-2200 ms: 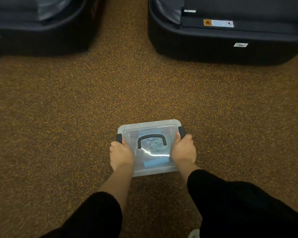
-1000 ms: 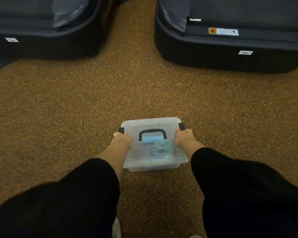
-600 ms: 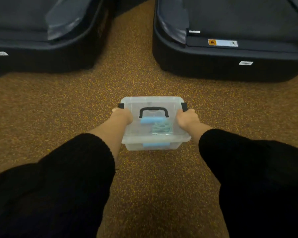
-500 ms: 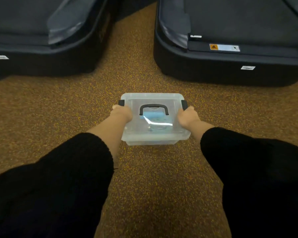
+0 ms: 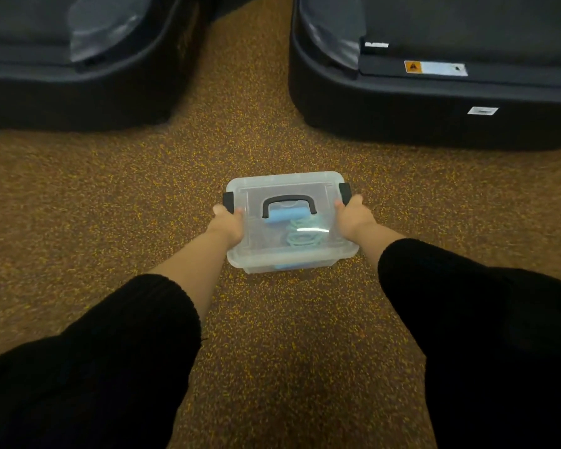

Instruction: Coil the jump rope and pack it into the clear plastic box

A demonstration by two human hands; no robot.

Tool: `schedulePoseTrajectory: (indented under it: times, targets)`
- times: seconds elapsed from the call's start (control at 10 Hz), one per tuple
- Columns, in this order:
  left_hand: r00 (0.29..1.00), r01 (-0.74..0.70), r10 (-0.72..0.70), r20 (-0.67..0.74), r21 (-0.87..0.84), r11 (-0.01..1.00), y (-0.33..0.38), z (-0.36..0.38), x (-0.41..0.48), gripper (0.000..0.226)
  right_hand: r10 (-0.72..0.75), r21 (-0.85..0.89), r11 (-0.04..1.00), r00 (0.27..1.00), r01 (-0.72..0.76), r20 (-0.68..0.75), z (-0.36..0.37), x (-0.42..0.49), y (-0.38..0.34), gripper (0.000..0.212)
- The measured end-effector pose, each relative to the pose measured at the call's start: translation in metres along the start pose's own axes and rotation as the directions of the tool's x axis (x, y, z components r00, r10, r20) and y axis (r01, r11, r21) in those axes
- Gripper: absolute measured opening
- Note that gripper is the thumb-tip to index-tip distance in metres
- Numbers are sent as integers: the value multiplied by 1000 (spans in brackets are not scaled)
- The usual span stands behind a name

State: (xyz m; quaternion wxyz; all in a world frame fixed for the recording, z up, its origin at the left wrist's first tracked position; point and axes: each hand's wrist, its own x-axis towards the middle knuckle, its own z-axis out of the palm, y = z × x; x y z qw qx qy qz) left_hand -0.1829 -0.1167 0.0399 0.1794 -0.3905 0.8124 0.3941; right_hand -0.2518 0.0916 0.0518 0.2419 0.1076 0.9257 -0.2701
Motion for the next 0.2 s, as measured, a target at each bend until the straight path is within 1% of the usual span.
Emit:
schedulePoseTrajectory:
  times: [0.1, 0.2]
  targets:
    - [995, 86, -91, 47, 85, 993, -2, -4, -1, 73, 52, -82, 995, 999, -52, 6, -4, 0, 0, 54]
    - [981, 131, -152, 118, 170, 977, -10, -10, -15, 90, 108, -110, 989, 993, -102, 49, -13, -14, 6, 63]
